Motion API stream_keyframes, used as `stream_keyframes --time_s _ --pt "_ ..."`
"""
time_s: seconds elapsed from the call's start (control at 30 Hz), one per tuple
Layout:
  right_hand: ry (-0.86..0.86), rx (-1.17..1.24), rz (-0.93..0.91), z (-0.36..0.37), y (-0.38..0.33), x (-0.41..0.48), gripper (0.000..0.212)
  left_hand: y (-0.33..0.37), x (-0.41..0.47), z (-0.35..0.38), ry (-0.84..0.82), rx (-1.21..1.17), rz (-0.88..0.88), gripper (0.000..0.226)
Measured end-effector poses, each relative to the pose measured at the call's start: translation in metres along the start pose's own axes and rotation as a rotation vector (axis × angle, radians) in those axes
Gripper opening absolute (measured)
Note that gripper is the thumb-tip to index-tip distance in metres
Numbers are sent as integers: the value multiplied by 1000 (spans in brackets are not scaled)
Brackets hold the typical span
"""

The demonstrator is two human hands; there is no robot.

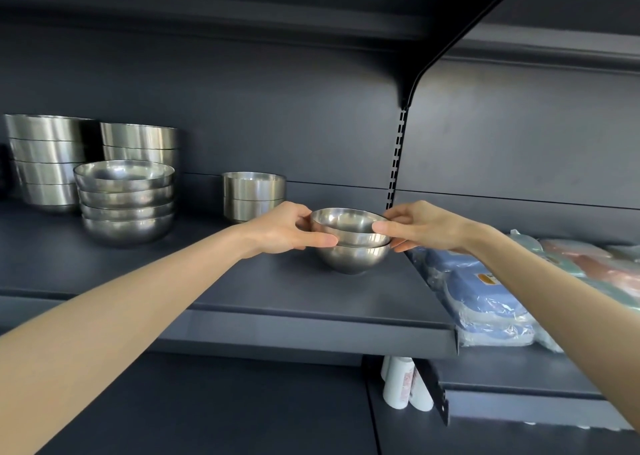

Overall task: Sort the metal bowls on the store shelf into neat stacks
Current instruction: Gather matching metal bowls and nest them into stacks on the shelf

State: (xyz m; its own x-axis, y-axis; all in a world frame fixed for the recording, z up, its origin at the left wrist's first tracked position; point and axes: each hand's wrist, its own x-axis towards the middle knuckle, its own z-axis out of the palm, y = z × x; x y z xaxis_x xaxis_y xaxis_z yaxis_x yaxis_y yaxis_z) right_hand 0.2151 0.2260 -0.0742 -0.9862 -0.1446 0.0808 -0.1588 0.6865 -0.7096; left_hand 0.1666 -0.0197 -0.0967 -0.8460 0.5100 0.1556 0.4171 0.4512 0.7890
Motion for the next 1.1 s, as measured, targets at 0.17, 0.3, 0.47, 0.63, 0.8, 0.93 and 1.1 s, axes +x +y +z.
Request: stream_keyframes --time_s 0.17,0.3,0.47,0.63,0.8,0.93,1.1 --pt "-27 0 -7 -1 -1 -1 77 -1 0 0 -10 -12 3 49" --pt "-33 5 13 -1 -2 -2 81 0 -1 -1 -30 -41 3 45" --pt "-44 75 30 0 -1 -4 60 1 -5 2 -36 -53 18 42" --pt "-27 119 23 2 -2 -4 55 1 -6 3 4 -30 23 42" --pt "4 157 -20 1 -9 -7 50 6 -11 -2 51 -43 32 40" --pt "20 169 -77 4 -24 -8 48 13 -27 -13 97 -38 39 33" --pt "7 181 -165 25 -55 -6 44 11 -65 -37 196 -12 37 31"
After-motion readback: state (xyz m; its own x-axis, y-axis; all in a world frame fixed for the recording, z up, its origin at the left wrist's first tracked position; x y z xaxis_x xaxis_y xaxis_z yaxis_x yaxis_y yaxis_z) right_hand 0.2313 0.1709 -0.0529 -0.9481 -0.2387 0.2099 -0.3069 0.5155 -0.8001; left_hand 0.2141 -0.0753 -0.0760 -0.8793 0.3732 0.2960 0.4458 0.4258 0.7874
